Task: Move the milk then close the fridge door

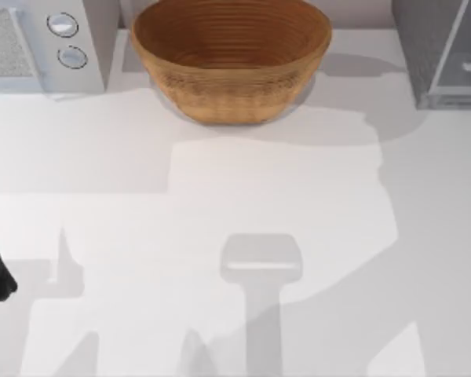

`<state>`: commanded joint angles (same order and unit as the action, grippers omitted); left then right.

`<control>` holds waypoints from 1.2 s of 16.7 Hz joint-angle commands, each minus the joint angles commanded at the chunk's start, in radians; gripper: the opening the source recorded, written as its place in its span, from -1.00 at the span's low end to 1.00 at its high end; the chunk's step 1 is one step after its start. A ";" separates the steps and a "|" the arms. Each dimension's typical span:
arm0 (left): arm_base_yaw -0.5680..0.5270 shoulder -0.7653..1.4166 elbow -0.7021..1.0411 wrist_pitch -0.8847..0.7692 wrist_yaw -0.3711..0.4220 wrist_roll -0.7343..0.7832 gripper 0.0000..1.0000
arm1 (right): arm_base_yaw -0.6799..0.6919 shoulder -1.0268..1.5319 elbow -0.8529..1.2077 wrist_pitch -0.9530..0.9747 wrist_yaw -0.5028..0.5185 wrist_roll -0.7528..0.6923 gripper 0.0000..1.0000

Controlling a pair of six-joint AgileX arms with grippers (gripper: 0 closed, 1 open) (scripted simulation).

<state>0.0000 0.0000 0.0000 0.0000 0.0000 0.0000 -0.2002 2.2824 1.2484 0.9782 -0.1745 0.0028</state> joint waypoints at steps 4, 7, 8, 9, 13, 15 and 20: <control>0.000 0.000 0.000 0.000 0.000 0.000 1.00 | 0.000 0.000 0.000 0.000 0.000 0.000 1.00; 0.000 0.000 0.000 0.000 0.000 0.000 1.00 | 0.002 0.000 0.000 0.000 0.000 0.000 1.00; 0.000 0.000 0.000 0.000 0.000 0.000 1.00 | 0.003 -0.010 -0.004 -0.003 0.000 0.000 1.00; 0.000 0.000 0.000 0.000 0.000 0.000 1.00 | 0.006 -0.031 -0.013 -0.009 0.001 0.000 1.00; 0.000 0.000 0.000 0.000 0.000 0.000 1.00 | 0.026 -0.220 -0.097 -0.070 0.012 -0.005 1.00; 0.000 0.000 0.000 0.000 0.000 0.000 1.00 | 0.039 -0.378 -0.167 -0.123 0.024 -0.009 1.00; 0.000 0.000 0.000 0.000 0.000 0.000 1.00 | 0.077 -0.922 -0.415 -0.313 0.066 -0.018 1.00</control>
<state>0.0000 0.0000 0.0000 0.0000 0.0000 0.0000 -0.1235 1.3604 0.8332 0.6648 -0.1090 -0.0149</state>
